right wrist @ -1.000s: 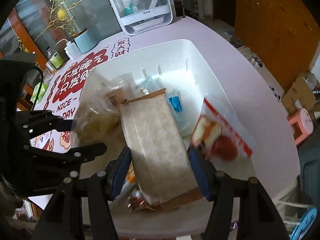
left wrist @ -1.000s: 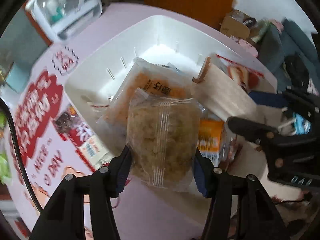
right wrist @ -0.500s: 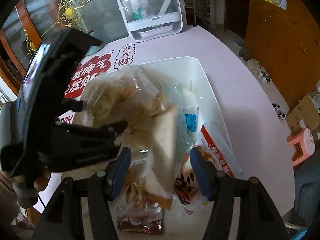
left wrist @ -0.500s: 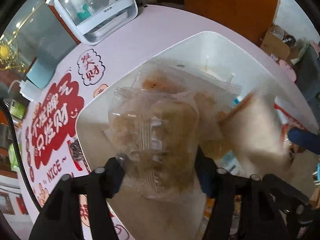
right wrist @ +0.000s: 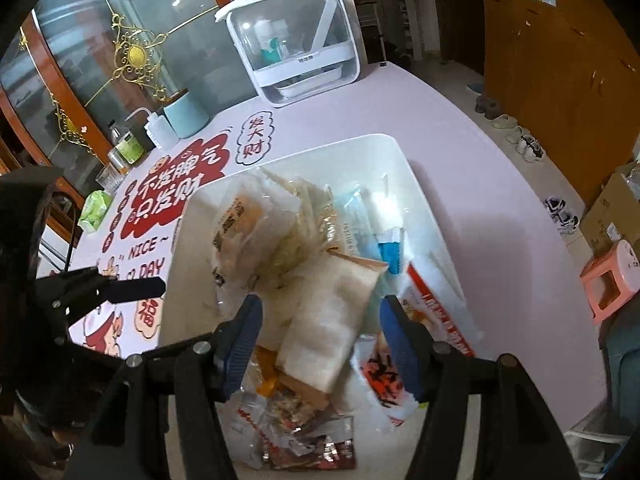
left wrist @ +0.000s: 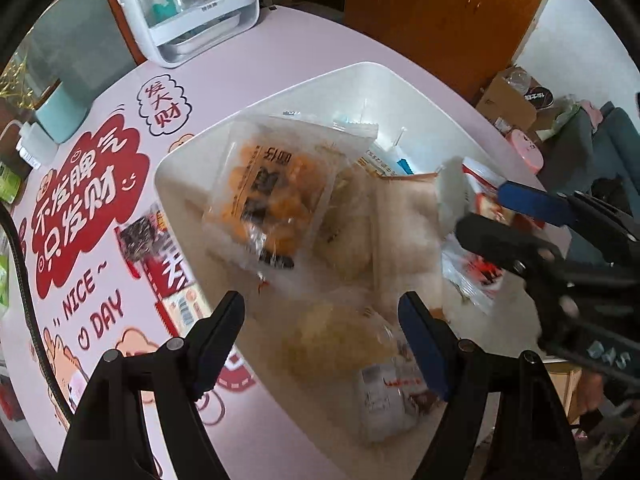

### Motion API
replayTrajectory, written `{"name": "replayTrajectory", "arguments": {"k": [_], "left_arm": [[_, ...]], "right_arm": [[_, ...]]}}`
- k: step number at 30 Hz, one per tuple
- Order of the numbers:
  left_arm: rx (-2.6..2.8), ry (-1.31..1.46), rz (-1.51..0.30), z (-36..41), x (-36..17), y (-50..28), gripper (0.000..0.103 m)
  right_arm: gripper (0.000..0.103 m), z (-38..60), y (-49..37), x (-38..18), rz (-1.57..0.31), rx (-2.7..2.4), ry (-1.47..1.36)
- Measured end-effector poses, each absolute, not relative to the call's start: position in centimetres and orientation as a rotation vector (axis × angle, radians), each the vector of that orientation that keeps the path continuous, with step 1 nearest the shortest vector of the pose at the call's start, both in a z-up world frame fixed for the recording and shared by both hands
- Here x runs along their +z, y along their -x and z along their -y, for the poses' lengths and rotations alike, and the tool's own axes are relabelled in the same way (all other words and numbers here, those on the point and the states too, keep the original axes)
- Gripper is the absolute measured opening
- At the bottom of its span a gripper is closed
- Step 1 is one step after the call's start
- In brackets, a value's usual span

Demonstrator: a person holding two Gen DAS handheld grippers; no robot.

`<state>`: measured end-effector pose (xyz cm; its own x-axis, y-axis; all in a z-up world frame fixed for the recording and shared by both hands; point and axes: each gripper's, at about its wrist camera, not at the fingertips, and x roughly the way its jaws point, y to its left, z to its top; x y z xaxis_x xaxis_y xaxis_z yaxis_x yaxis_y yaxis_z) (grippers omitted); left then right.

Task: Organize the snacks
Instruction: 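Carry the rice-cracker bag and wafer box into the white tray and release both, then move both tools back over the red date packet and white LIPO bag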

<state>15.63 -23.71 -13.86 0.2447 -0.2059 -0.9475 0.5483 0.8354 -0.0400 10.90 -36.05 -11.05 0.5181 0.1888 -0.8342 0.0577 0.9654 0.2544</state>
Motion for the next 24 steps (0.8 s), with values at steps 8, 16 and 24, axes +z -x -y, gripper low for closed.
{"name": "replayTrajectory", "arguments": {"k": [8, 16, 24], "left_arm": [[-0.479, -0.302, -1.193, 20.3, -12.0, -14.0, 0.078], [-0.417, -0.267, -1.150, 16.7, -9.7, -12.4, 0.078], [-0.354, -0.241, -1.119, 13.0, -8.2, -11.9, 0.079]], "right_arm": [[0.062, 33.8, -9.8, -10.2, -1.017, 0.111, -0.267], [0.062, 31.5, -8.5, -9.0, -0.995, 0.148, -0.249], [0.062, 29.3, -7.9, -8.7, -0.998, 0.147, -0.232]]}}
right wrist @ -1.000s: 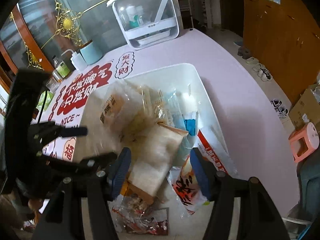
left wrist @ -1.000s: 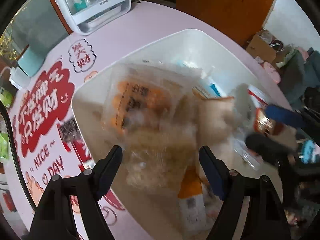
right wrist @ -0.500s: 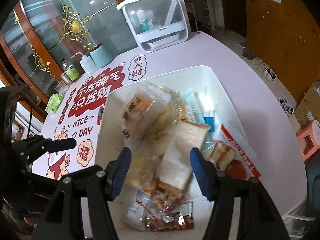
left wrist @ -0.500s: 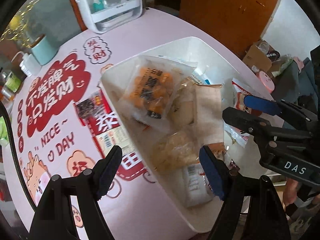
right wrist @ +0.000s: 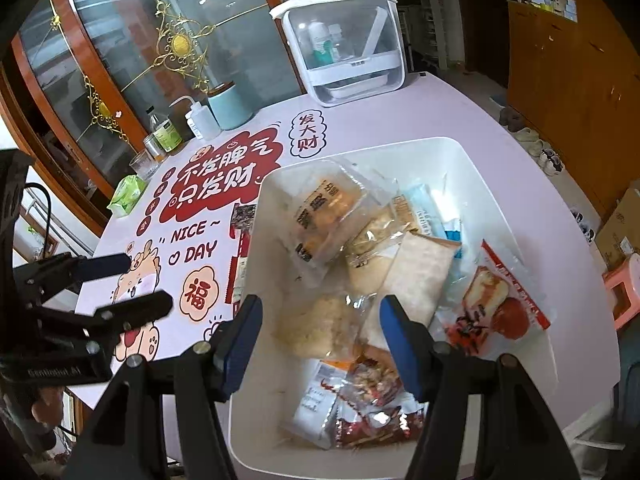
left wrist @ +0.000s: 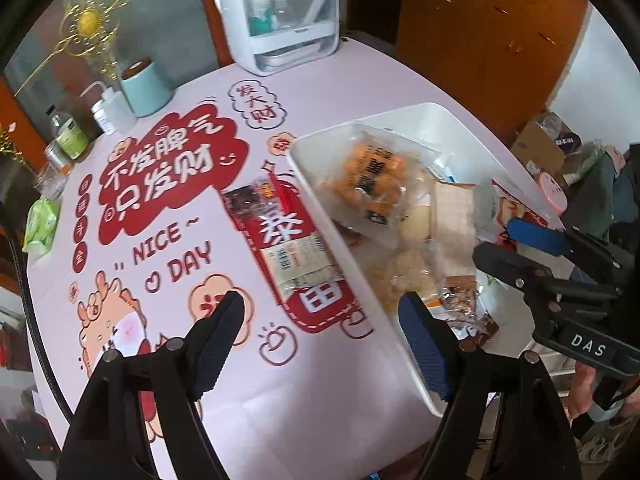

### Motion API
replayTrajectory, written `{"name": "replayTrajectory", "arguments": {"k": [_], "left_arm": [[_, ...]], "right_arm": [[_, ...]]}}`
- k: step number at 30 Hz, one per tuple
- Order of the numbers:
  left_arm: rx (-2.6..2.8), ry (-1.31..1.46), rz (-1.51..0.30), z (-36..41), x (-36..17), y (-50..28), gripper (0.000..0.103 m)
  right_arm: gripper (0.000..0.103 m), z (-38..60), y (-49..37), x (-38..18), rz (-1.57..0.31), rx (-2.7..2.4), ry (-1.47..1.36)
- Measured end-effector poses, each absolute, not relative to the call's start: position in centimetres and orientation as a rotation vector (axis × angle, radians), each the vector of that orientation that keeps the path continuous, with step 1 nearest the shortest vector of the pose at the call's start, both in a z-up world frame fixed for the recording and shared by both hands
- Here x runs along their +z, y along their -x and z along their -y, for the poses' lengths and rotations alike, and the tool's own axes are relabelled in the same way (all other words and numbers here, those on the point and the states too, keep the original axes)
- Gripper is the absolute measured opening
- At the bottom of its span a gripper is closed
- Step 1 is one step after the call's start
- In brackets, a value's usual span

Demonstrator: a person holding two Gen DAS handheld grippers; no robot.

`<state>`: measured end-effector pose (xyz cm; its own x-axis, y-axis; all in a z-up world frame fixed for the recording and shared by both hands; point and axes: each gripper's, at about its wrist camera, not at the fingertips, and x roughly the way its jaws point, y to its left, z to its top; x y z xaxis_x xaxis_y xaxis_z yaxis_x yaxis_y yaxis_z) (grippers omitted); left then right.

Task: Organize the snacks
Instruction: 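Move both tools back over the red date packet and white LIPO bag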

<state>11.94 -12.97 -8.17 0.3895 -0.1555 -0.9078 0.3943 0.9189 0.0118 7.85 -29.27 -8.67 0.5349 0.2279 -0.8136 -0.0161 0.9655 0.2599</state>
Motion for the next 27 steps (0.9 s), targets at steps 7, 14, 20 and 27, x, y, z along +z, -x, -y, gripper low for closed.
{"name": "replayTrajectory", "arguments": {"k": [7, 14, 20, 27], "left_arm": [[-0.320, -0.245, -1.075, 8.8, -7.1, -13.0, 0.079], [-0.328, -0.277, -1.055, 3.2, -6.6, -16.8, 0.079], [-0.423, -0.474, -1.017, 1.1, -7.8, -21.3, 0.079], [-0.698, -0.654, -1.028, 3.4, -11.3, -26.7, 0.079]], "right_arm": [[0.062, 26.5, -7.5, -8.1, -0.994, 0.094, -0.224], [0.062, 21.4, -7.3, -7.3, -0.954, 0.020, -0.242], [0.062, 17.1, -7.8, -8.3, -0.943, -0.084, -0.317], [0.062, 13.8, -9.2, -11.9, -0.958, -0.250, -0.508]]}}
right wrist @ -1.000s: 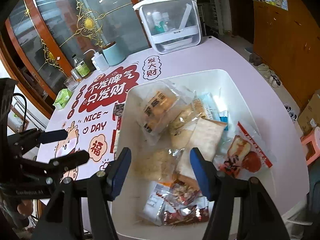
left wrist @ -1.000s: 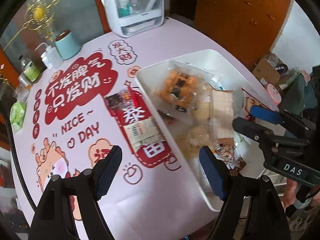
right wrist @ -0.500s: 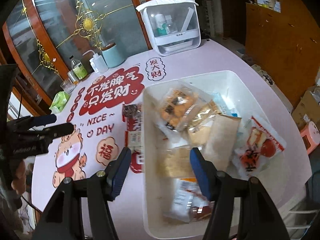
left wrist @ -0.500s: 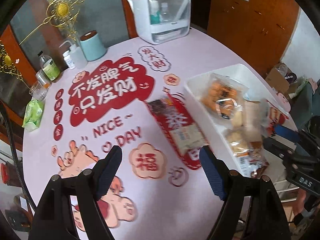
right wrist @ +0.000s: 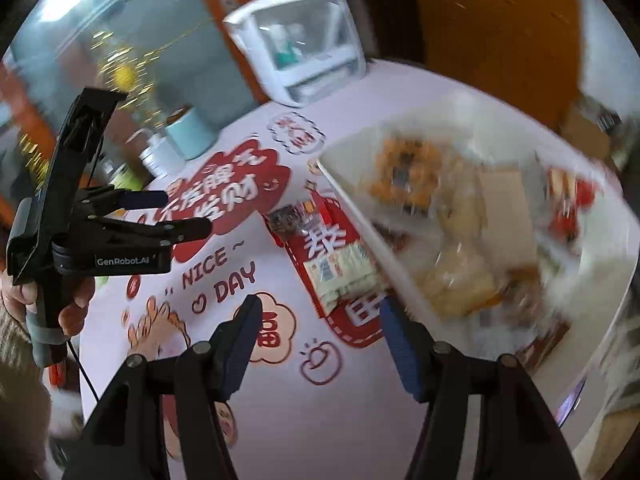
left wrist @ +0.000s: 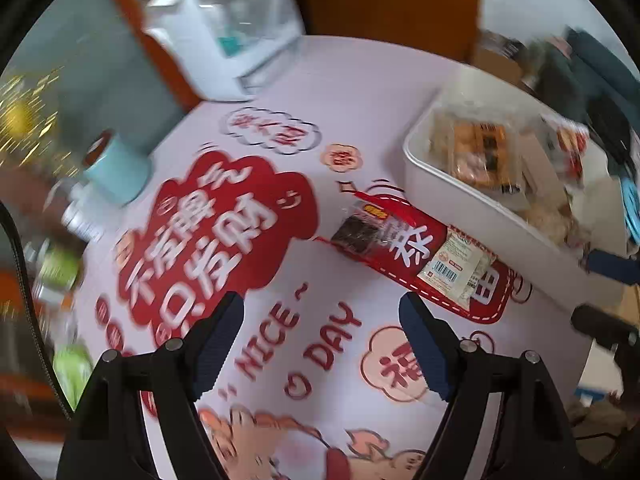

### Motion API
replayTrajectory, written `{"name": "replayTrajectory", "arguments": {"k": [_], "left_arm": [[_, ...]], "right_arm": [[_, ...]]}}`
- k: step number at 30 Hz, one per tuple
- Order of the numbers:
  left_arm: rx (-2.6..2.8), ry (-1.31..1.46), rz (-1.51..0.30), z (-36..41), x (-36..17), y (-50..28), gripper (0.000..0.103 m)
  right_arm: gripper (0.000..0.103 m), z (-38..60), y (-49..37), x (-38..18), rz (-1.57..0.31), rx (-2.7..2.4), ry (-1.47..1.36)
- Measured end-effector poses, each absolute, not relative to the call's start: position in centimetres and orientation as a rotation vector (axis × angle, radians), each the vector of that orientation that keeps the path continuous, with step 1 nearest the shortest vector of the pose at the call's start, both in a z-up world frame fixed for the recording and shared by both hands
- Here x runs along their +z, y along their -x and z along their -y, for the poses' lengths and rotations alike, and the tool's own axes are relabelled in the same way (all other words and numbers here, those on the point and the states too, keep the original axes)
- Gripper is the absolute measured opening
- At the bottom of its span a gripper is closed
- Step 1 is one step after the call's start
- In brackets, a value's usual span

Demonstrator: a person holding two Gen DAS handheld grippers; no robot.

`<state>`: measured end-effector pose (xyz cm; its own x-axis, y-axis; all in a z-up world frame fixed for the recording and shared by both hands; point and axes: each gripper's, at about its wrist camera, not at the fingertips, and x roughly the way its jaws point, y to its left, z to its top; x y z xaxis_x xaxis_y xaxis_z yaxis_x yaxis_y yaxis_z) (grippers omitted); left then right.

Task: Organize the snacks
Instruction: 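Move both tools back over the red date packet and white LIPO bag, then grasp the red-topped date packet with the left tool while the right tool grasps the white LIPO bag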

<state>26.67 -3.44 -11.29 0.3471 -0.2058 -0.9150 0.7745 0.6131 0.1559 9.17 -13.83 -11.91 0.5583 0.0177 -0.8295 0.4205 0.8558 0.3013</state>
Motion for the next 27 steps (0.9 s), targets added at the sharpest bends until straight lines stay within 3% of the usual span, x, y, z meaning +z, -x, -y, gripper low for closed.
{"name": "replayTrajectory", "arguments": {"k": [7, 10, 17, 27], "left_arm": [[-0.867, -0.842, -0.996, 7.1, -15.5, -29.5, 0.079], [-0.920, -0.882, -1.016, 8.0, -17.1, -30.8, 0.079], [-1.035, -0.977, -1.029, 9.7, -19.9, -31.8, 0.079], [-1.070, -1.061, -1.060, 12.4, -24.3, -33.7, 0.079]], "right_arm": [[0.062, 12.8, -12.1, -17.7, -0.960, -0.483, -0.705], [0.076, 13.2, -13.0, -19.1, -0.921, -0.610, -0.778], [0.080, 15.0, -15.2, -21.5, -0.883, -0.870, -0.899], [0.084, 14.4, -17.5, -21.6, -0.902, -0.986, -0.755]]}}
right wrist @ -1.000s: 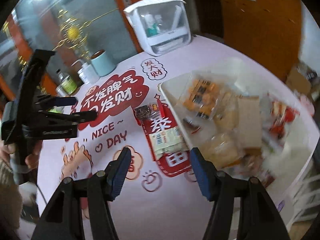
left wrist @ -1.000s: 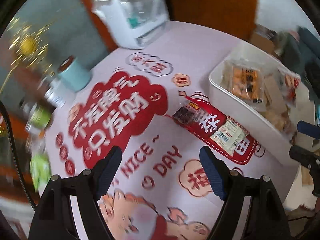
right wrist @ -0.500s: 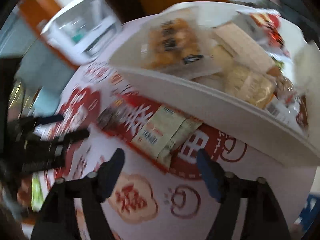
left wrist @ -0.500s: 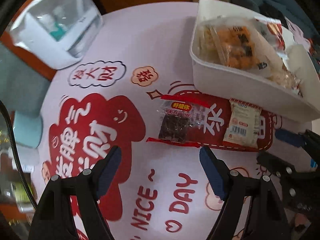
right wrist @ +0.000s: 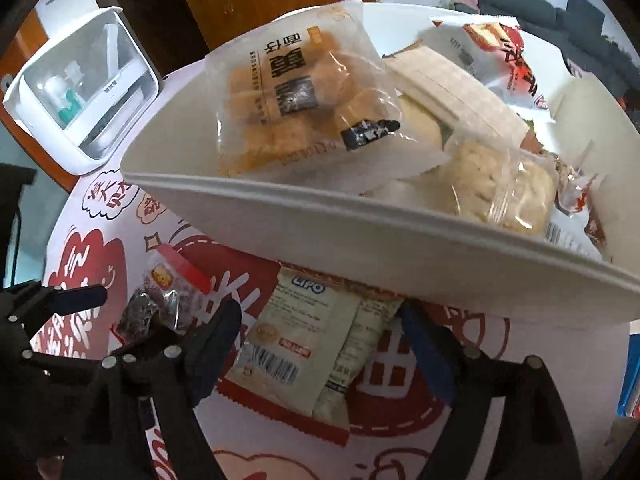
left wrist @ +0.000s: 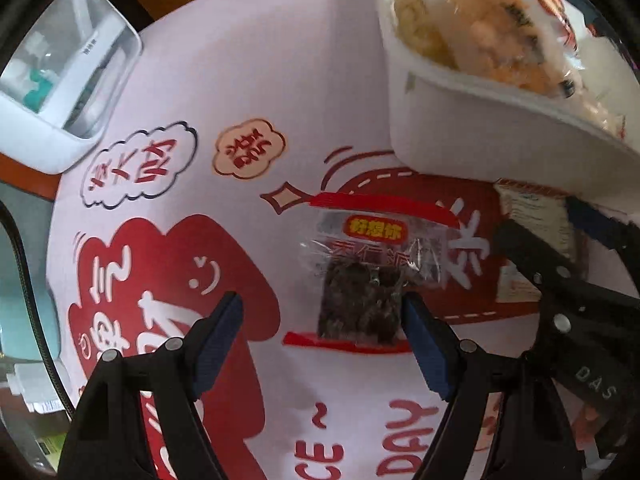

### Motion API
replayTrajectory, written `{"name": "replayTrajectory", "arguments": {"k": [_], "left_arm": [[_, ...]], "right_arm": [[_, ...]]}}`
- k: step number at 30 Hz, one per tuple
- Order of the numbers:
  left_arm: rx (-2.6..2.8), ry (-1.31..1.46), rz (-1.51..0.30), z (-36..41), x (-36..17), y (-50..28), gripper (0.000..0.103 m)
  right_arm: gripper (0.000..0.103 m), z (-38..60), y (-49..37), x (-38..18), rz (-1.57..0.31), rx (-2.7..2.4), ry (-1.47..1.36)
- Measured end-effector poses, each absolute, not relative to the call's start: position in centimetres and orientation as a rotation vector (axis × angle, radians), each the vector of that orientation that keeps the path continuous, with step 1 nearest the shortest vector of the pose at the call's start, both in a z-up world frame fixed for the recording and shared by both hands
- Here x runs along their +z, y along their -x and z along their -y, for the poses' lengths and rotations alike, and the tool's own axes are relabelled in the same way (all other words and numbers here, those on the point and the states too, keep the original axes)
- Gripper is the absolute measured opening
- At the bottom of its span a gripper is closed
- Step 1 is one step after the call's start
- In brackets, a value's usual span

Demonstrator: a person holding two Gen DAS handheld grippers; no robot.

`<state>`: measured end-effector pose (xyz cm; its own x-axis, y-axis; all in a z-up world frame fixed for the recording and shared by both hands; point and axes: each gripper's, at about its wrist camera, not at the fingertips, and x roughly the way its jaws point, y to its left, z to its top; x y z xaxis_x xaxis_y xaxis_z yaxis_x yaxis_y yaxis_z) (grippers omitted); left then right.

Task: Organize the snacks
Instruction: 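Grasp the red-topped date packet with the left tool while the right tool grasps the white LIPO bag, then carry the date packet and LIPO bag into the white tray and release both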

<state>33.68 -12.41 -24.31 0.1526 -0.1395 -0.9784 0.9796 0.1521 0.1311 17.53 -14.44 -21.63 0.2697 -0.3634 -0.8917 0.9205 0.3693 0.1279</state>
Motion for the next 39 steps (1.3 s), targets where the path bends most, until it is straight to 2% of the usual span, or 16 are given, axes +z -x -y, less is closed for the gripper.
{"name": "replayTrajectory", "arguments": {"k": [8, 12, 14, 16, 19, 21, 24, 25, 32, 39], "left_arm": [[-1.122, -1.047, -1.026, 11.7, -25.0, -33.7, 0.081], [-1.133, -1.013, -1.073, 10.4, -25.1, -34.2, 0.081], [-1.121, -0.995, -1.086, 9.9, -25.2, -34.8, 0.081], [-1.111, -0.981, -1.095, 9.6, -25.2, -35.4, 0.080], [-1.098, -0.974, -1.093, 9.5, -25.1, -35.5, 0.075], [-1.082, -0.969, -1.088, 9.6, -24.8, -35.3, 0.060], [-1.001, -0.992, -1.058, 10.0, -24.7, -34.8, 0.057], [-0.984, -0.992, -1.054, 9.9, -24.6, -34.5, 0.041], [-0.890, -0.884, -1.139, 7.8, -23.9, -32.4, 0.039], [-0.900, -0.717, -1.188, 5.0, -20.3, -29.0, 0.039]], "right_arm": [[0.082, 13.9, -18.2, -22.1, -0.999, -0.988, -0.641], [0.067, 13.2, -17.9, -22.2, -1.029, -0.954, -0.547], [0.063, 13.2, -17.3, -22.1, -1.027, -0.912, -0.532], [0.052, 13.4, -16.5, -21.8, -1.025, -0.885, -0.521], [0.048, 14.0, -15.0, -21.4, -0.997, -0.807, -0.548], [0.047, 14.4, -13.9, -21.1, -0.974, -0.742, -0.588], [0.046, 14.9, -12.6, -20.6, -0.944, -0.651, -0.651], [0.046, 14.9, -12.4, -20.3, -0.937, -0.632, -0.652], [0.046, 14.2, -10.7, -18.0, -0.905, -0.505, -0.644], [0.046, 13.4, -9.9, -15.8, -0.891, -0.385, -0.612]]}}
